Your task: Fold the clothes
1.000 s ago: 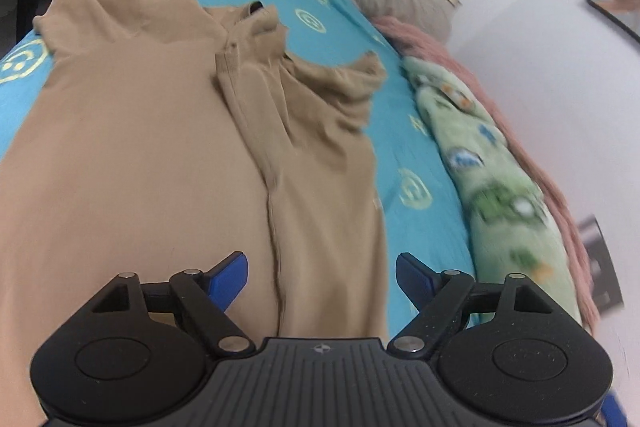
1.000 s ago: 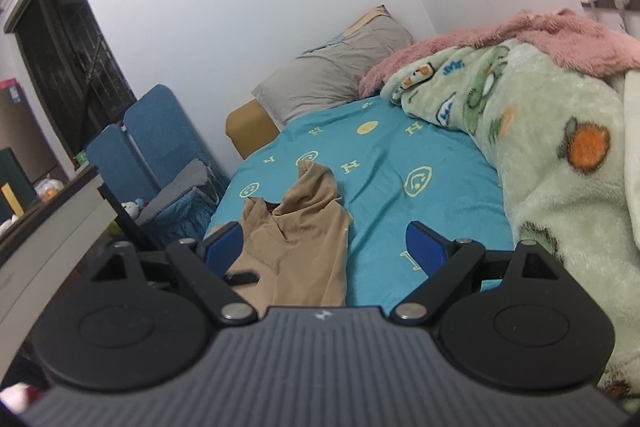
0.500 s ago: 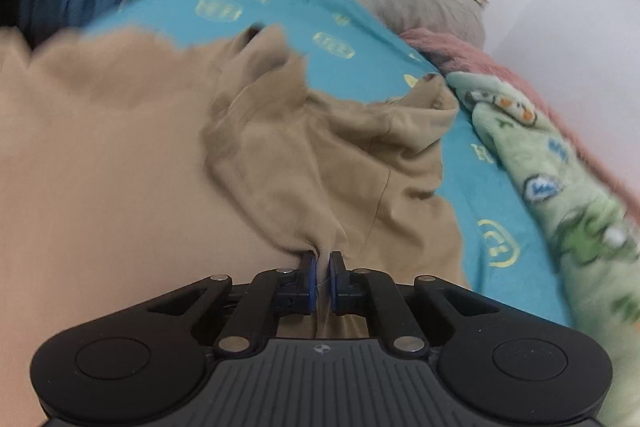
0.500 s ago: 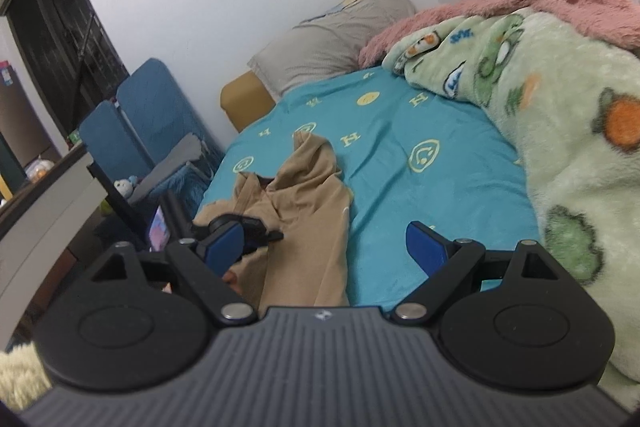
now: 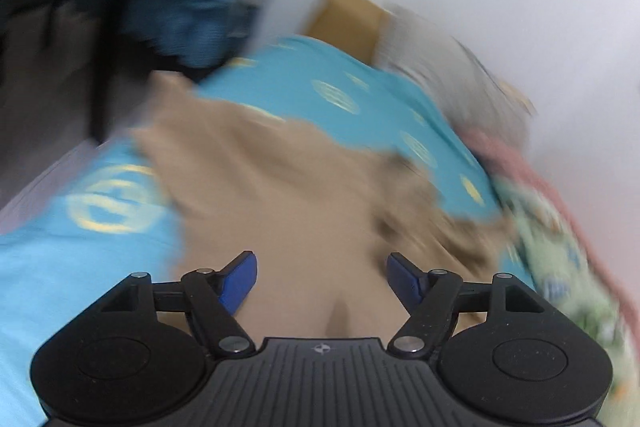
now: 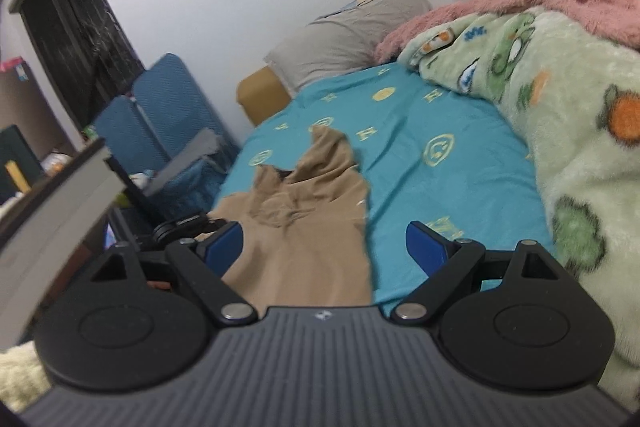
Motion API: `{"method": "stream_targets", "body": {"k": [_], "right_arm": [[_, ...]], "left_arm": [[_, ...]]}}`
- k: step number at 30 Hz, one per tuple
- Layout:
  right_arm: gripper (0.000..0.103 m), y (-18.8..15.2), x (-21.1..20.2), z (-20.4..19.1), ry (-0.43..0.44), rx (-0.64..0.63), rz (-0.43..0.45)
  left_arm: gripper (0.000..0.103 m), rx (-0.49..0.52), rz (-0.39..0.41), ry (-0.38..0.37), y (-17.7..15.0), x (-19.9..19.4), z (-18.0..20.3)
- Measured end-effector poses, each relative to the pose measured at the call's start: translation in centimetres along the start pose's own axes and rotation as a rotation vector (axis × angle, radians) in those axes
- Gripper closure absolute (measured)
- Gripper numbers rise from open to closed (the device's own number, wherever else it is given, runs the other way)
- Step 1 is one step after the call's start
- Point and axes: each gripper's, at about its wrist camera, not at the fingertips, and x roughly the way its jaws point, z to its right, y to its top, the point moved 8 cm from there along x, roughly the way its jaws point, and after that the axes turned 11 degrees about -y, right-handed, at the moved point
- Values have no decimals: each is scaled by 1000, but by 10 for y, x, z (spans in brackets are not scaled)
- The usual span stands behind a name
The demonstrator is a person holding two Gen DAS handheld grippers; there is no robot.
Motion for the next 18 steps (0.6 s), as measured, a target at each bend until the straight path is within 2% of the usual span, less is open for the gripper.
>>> {"method": "stream_targets", "body": {"k": [4, 7, 9, 14, 15, 17, 18], "right_arm": [[13, 1, 4, -1, -8, 3, -18], [13, -3, 19, -1, -17, 20, -62], [13, -5, 29, -2, -22, 31, -92], [13, -12, 47, -3, -45, 29, -143], [13, -14, 50, -4, -50, 27, -151], [13, -16, 56, -5, -59, 22, -168], [13, -17, 56, -5, -59, 24, -170]], "left_arm": [[31, -216, 92, 10, 36, -14, -79], [32, -332, 101, 0, 47, 1, -118], [33, -357, 121, -4, 55, 14, -132], [33, -315, 157, -8, 77, 44, -142], [38, -310, 153, -6, 80, 48, -142], [57, -300, 136, -9, 87, 58, -142], [76, -293, 119, -24, 91, 63, -139]]}}
